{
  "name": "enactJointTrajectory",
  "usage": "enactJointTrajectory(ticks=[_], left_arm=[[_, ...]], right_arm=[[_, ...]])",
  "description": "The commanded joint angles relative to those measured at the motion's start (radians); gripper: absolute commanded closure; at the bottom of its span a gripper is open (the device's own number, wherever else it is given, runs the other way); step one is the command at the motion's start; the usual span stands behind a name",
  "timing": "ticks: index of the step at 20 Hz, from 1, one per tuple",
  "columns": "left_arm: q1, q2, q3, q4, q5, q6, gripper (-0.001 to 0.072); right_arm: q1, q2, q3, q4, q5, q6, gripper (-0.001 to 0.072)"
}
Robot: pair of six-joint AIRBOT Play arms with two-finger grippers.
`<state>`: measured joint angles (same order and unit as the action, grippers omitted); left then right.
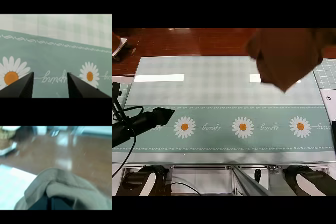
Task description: Fold the shirts.
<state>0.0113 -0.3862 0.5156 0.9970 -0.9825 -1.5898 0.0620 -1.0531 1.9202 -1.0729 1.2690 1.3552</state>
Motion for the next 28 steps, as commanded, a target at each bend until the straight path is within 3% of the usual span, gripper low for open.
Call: enactJointTrajectory(ticks=[1,7,13,14,15,16,17,20,22,25,26,28], left_arm=[[-0.002,0.011,-0.011,-0.011,0.029,-0.004,0.0199],[-0.002,0.011,-0.011,-0.006,0.074,0.007,0.0199],[-0.006,-0.004,-0.014,-0.006,0.073,0.007,0.0199],[-0.009,-0.006,-0.014,-0.007,0.073,0.007,0.0199],[-0.015,-0.01,-0.014,-0.007,0.073,0.007,0.0199],[-0.023,-0.014,-0.014,-0.007,0.072,0.006,0.0199],[-0.033,-0.021,-0.014,-0.007,0.064,0.006,0.0199],[-0.056,-0.053,-0.014,-0.007,-0.022,0.006,0.0199],[-0.055,-0.071,-0.014,-0.006,-0.07,0.006,0.0199],[-0.055,-0.108,-0.014,-0.059,-0.024,-0.011,0.0199],[-0.055,-0.146,-0.014,-0.145,-0.018,0.029,0.0199],[-0.055,-0.264,-0.014,-0.371,-0.016,0.227,0.0199]], right_arm=[[0.14,0.0,-0.09,-0.033,0.093,0.0,0.0693],[0.447,-0.157,-0.463,-0.061,0.043,0.028,0.0693],[0.622,-0.469,-0.503,-0.012,-0.135,0.111,0.069],[0.626,-0.502,-0.503,0.026,-0.153,0.126,0.0585],[0.626,-0.521,-0.501,0.074,-0.156,0.128,0.0356],[0.62,-0.526,-0.493,0.096,-0.148,0.122,0.0298],[0.606,-0.52,-0.472,0.086,-0.121,0.118,0.0298],[0.479,-0.404,-0.426,-0.021,-0.022,0.119,0.0298],[0.318,-0.267,-0.431,-0.206,0.043,0.161,0.0298],[0.024,-0.062,-0.568,-0.393,0.044,0.231,0.0299],[-0.076,0.001,-0.65,-0.4,0.017,0.247,0.03],[-0.261,0.116,-0.858,-0.339,-0.061,0.253,0.0306]])
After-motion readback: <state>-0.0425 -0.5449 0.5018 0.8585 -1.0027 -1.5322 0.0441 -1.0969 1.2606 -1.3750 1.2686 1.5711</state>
